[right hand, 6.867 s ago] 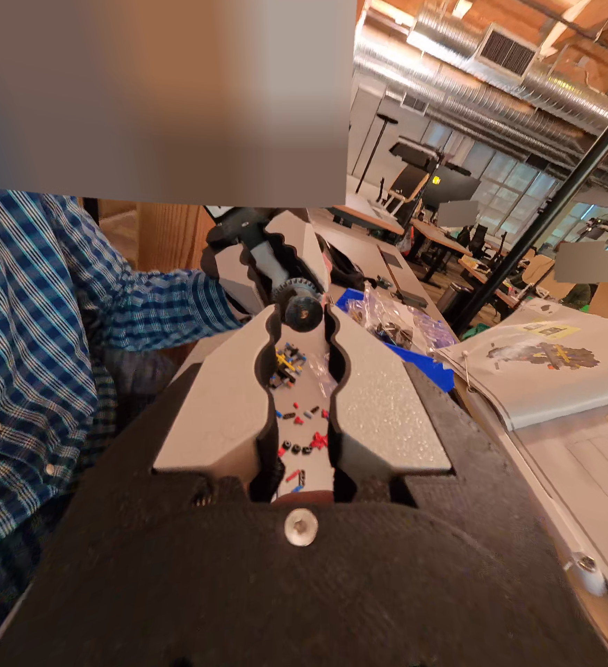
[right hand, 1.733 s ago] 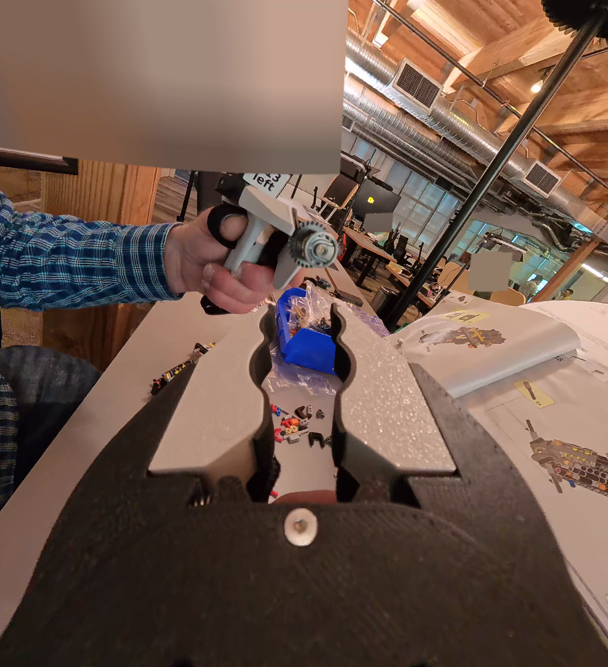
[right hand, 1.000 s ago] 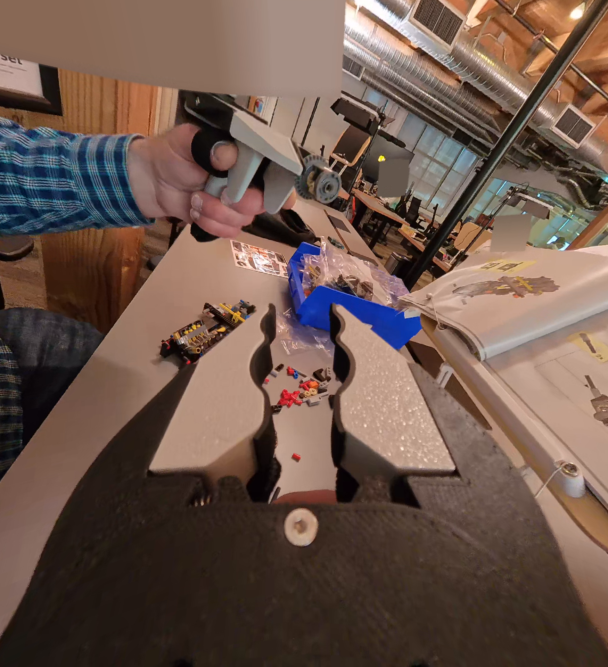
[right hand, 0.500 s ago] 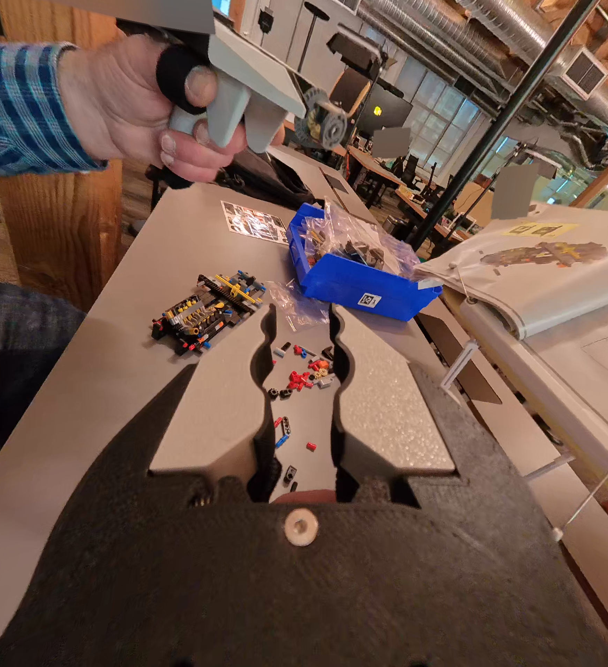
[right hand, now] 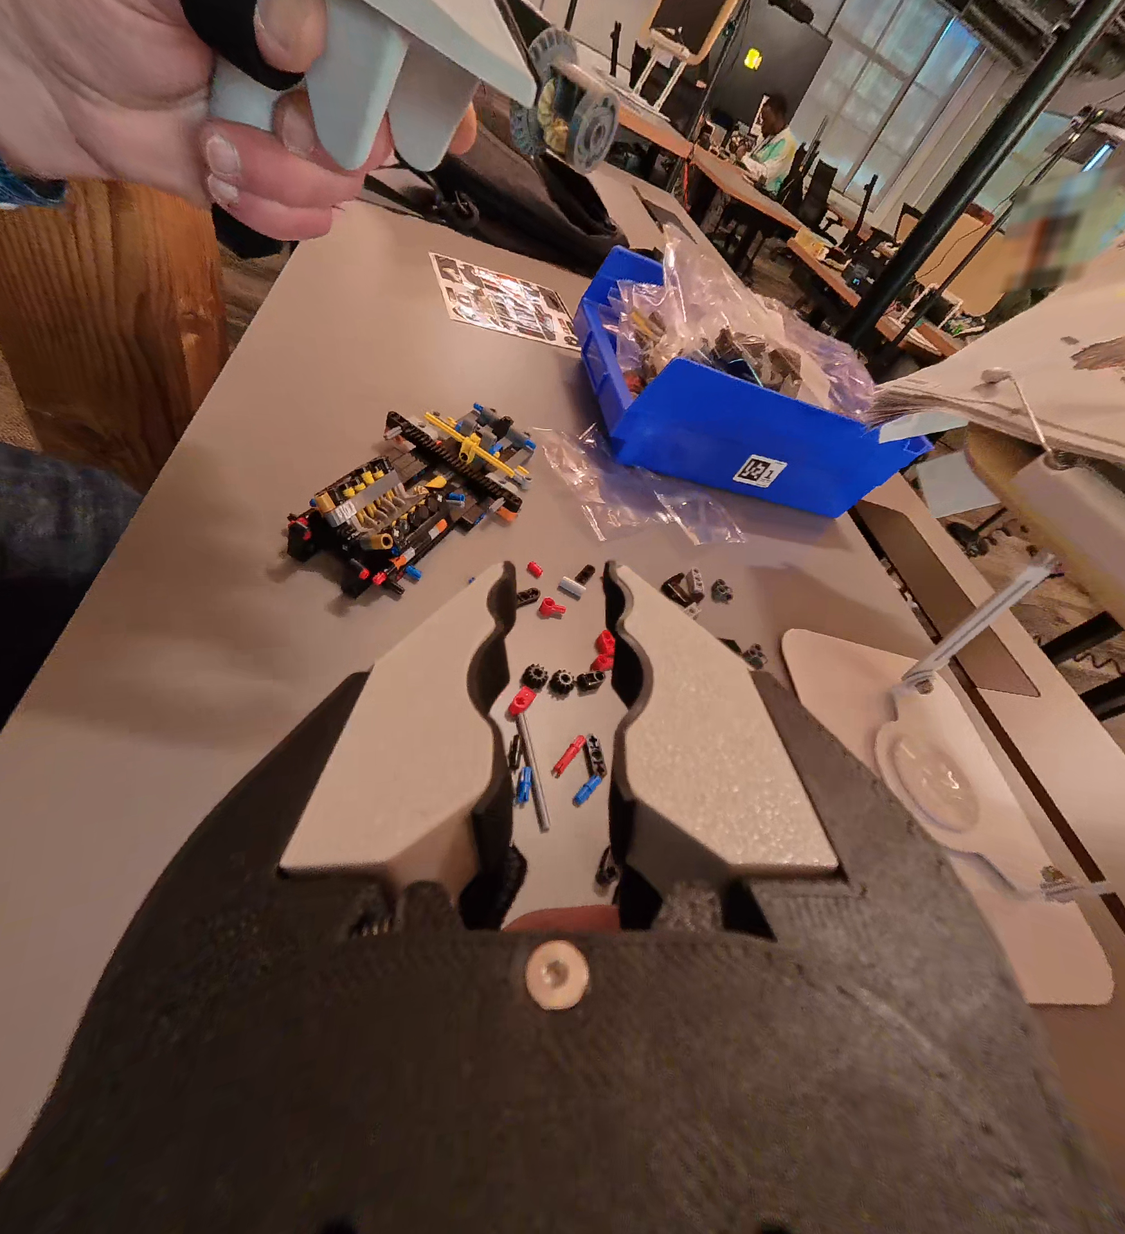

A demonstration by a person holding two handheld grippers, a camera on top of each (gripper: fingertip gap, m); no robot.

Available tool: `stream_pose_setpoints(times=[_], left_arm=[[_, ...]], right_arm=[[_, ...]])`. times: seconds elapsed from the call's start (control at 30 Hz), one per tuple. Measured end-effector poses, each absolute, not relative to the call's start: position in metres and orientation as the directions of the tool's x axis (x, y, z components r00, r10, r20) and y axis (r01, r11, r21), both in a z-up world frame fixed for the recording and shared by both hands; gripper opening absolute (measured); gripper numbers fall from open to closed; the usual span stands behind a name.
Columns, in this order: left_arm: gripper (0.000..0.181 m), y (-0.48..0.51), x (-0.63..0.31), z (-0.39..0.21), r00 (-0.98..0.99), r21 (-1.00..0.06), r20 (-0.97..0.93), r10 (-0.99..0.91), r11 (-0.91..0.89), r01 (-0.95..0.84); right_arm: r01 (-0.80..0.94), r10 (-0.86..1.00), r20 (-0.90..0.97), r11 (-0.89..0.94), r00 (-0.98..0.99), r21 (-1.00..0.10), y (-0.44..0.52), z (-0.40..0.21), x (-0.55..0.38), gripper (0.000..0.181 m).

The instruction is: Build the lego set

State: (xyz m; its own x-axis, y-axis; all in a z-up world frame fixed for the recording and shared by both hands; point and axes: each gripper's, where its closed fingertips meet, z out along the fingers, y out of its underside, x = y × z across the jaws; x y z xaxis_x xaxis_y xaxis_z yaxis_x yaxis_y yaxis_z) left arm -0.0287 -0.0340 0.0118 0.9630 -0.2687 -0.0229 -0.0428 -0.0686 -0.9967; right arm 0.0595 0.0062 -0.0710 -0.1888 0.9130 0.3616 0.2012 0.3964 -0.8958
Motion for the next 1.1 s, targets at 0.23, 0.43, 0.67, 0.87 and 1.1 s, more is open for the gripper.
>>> stream_pose_setpoints(times=[0.23,0.43,0.67,0.87,1.1], left_arm=[[0.026,-0.04,-0.05,-0.01,0.984,-0.992,-0.073,-0.162,-0.092,-0.089],[0.027,-0.039,-0.054,-0.018,0.985,-0.983,-0.156,-0.073,-0.089,-0.162],[0.027,-0.042,-0.051,-0.024,0.976,-0.973,-0.215,-0.028,-0.079,-0.216],[0.027,-0.057,-0.064,-0.035,0.986,-0.984,-0.163,0.017,-0.081,-0.161],[0.027,-0.066,-0.067,-0.042,0.975,-0.974,-0.215,0.051,-0.081,-0.211]], right_arm=[[0.176,0.936,0.318,0.343,-0.153,-0.923,0.012,-0.08,0.057,0.025],[0.19,0.929,0.34,0.364,-0.147,-0.912,0.013,-0.092,0.057,0.025],[0.219,0.918,0.37,0.394,-0.143,-0.893,0.013,-0.099,0.054,0.025],[0.276,0.899,0.409,0.438,-0.158,-0.855,0.009,-0.109,0.051,0.025],[0.379,0.873,0.449,0.487,-0.189,-0.787,0.01,-0.122,0.055,0.022]])
